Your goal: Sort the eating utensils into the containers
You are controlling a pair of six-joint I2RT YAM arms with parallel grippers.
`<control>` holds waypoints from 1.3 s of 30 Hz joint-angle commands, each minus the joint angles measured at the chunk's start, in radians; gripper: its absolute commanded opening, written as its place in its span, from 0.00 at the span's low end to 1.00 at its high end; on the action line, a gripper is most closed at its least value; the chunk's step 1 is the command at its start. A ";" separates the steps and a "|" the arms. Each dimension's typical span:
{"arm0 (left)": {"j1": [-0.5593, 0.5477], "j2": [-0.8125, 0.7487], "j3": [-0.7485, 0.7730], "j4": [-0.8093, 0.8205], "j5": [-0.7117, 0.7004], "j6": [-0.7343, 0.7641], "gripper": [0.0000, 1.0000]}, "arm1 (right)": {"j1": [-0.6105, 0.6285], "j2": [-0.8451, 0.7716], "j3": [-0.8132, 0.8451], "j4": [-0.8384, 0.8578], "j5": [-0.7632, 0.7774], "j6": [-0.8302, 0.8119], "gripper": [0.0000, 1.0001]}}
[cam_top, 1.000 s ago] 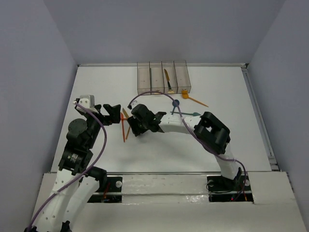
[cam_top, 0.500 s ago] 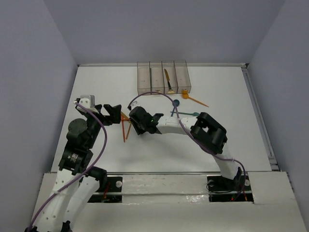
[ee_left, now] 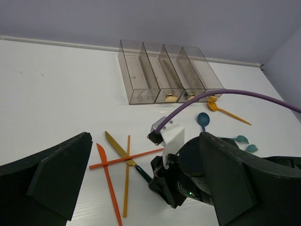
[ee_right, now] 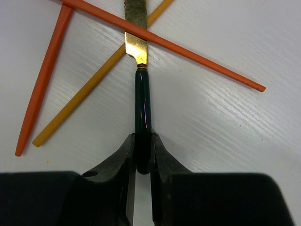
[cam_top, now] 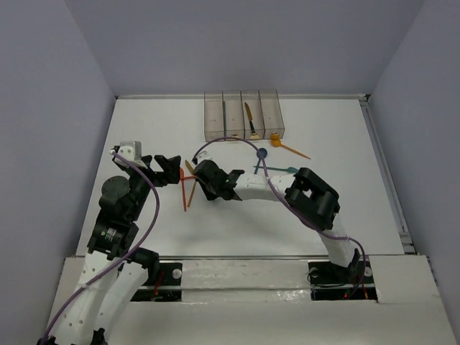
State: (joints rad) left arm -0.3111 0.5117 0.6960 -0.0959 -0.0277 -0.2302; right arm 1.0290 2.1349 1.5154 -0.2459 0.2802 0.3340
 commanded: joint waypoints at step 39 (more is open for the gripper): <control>0.017 0.005 0.030 0.038 0.022 -0.011 0.99 | -0.173 -0.362 -0.158 -0.165 0.434 -0.032 0.00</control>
State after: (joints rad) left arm -0.2993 0.5152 0.6960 -0.0959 -0.0151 -0.2310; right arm 0.8970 1.8408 1.3506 -0.5007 0.7105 0.3393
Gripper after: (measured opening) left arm 0.991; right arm 0.179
